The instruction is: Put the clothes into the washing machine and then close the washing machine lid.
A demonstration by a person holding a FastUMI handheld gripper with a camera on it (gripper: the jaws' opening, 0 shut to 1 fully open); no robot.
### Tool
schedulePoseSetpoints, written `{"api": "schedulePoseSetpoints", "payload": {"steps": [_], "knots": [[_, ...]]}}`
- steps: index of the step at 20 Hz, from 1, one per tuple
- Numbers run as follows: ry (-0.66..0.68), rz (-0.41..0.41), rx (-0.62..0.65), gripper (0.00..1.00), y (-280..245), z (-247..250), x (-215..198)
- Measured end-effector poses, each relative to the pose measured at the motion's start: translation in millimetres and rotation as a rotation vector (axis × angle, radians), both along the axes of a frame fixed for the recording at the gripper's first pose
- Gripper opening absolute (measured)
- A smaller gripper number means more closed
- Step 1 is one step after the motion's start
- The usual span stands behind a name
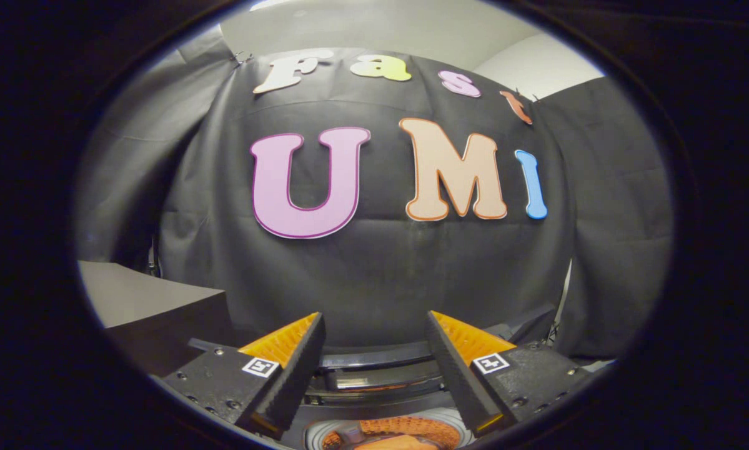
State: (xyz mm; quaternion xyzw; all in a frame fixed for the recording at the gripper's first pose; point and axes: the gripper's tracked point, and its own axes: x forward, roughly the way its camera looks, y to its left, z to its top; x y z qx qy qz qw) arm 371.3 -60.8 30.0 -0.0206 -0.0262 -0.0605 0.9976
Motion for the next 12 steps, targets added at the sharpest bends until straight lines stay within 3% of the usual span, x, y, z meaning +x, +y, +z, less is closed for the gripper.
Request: {"api": "schedulePoseSetpoints", "payload": {"steps": [5, 8, 12], "knots": [[0.020, 0.023, 0.003, 0.98, -2, -3, -1], [0.031, 0.021, 0.004, 0.98, 2, -19, -22], [0.200, -0.018, 0.021, 0.98, -14, -61, -29]]}}
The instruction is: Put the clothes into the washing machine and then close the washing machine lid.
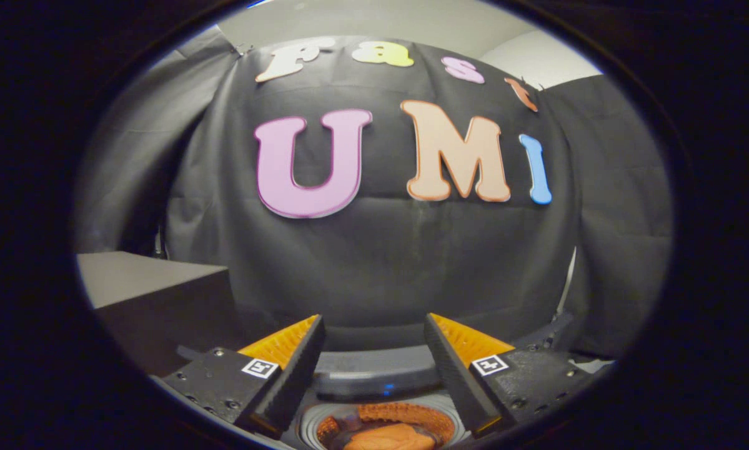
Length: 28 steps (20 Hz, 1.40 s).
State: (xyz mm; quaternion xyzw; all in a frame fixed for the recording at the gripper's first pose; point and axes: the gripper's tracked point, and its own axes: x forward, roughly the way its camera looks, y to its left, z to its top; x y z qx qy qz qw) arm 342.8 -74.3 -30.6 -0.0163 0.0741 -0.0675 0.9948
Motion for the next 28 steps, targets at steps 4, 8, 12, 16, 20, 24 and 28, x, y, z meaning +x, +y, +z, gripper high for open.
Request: {"api": "schedulePoseSetpoints", "payload": {"steps": [4, 8, 12, 16, 20, 24, 28], "knots": [[0.009, 0.018, 0.023, 0.97, -4, -15, -7], [0.025, 0.023, 0.021, 0.97, -7, -23, -14], [0.018, 0.020, 0.052, 0.97, -12, -24, -24], [0.019, -0.003, 0.042, 0.97, -20, -20, -35], [0.011, -0.026, 0.056, 0.97, -35, -11, -61], [-0.021, -0.004, 0.052, 0.97, -33, 14, -80], [-0.014, 0.031, 0.006, 0.97, -29, 25, -111]]}}
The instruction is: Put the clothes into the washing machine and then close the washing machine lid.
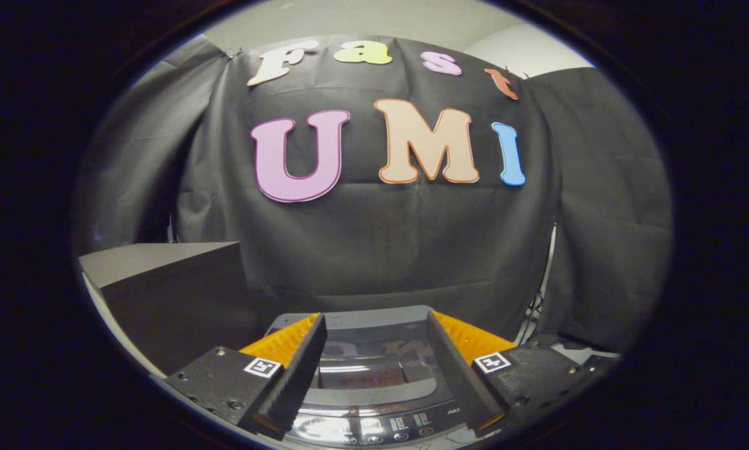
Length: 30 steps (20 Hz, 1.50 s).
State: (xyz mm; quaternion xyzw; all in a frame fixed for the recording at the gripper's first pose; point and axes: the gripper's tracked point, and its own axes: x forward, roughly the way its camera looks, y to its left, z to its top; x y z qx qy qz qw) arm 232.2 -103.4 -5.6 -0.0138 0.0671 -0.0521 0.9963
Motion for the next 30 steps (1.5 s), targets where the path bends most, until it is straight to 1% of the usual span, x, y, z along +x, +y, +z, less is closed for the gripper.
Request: {"api": "schedulePoseSetpoints", "payload": {"steps": [4, 6, 10, 13, 17, 19, 20, 21, 22, 23, 25, 28, 30], "knots": [[-0.024, 0.033, 0.022, 0.97, 13, 14, -25], [-0.039, 0.033, 0.013, 0.97, 19, 18, -37], [-0.039, 0.013, 0.031, 0.97, 27, 21, -63], [-0.081, -0.005, 0.034, 0.97, 31, 36, -85], [-0.099, 0.045, 0.006, 0.96, 52, 47, -121], [-0.092, 0.018, 0.000, 0.96, 48, 47, -142], [-0.112, -0.005, 0.014, 0.96, 47, 52, -152], [-0.110, -0.003, 0.046, 0.96, 54, 51, -159], [-0.111, 0.021, 0.069, 0.95, 68, 51, -167], [-0.118, 0.044, 0.068, 0.96, 79, 51, -176], [-0.121, 0.059, 0.028, 0.96, 86, 46, -191], [-0.162, 0.049, -0.041, 0.97, 79, 46, -205], [-0.191, 0.019, -0.020, 0.97, 65, 47, -210]]}}
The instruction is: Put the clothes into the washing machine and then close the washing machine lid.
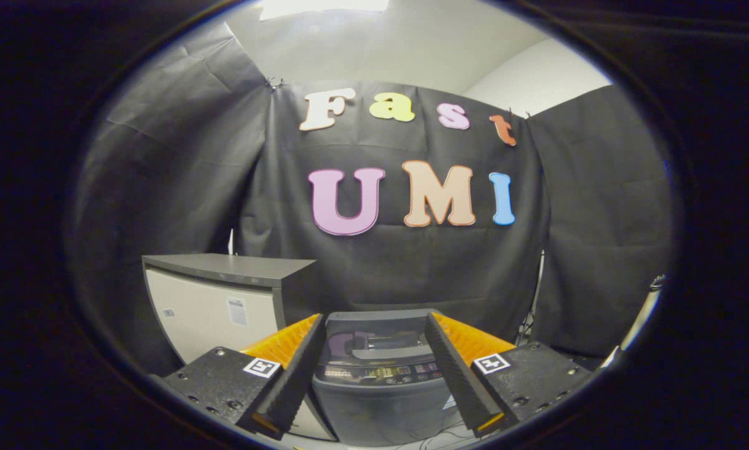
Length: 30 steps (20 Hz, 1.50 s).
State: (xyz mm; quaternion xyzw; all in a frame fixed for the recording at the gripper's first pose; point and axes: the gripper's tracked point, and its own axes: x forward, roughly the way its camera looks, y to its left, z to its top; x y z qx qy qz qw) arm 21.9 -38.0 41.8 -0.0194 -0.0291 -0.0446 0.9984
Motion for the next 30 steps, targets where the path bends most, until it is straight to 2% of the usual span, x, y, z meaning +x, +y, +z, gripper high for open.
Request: {"api": "schedulePoseSetpoints", "payload": {"steps": [2, 4, 13, 30], "knots": [[-0.036, -0.037, 0.024, 0.97, -11, 7, -7], [-0.055, -0.035, 0.032, 0.97, -12, 9, -9], [-0.043, 0.035, 0.041, 0.96, 7, 10, -19], [-0.017, 0.073, 0.030, 0.97, 22, 1, -28]]}}
